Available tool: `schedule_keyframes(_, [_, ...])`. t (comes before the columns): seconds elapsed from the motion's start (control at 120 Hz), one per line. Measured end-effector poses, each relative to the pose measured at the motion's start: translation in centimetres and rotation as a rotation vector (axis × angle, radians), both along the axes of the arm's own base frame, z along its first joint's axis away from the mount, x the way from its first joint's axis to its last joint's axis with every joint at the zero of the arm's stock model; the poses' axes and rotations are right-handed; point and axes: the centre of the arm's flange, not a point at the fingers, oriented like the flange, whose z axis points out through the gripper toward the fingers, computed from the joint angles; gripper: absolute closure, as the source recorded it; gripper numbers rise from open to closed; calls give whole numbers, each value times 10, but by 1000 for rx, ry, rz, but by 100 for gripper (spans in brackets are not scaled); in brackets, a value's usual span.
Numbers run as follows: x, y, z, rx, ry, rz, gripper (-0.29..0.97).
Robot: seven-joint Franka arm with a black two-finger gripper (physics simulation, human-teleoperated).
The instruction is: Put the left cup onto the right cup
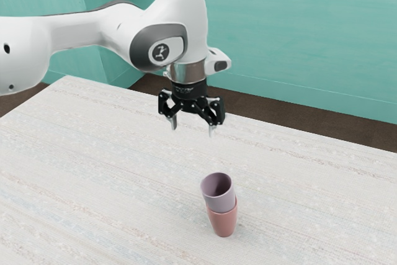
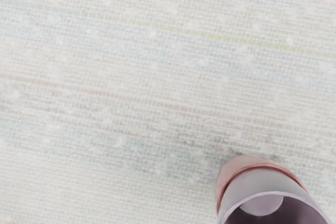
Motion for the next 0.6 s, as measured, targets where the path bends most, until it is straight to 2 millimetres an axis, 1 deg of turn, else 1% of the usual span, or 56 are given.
schedule_keyframes(0.183, [8, 26, 4, 29, 1, -142, 0])
schedule_keyframes(0.433, [19, 69, 11, 42, 12, -281, 0])
schedule_keyframes(0.508, [21, 81, 16, 43, 11, -315, 0])
schedule_keyframes(0.6, [21, 91, 21, 44, 10, -357, 0])
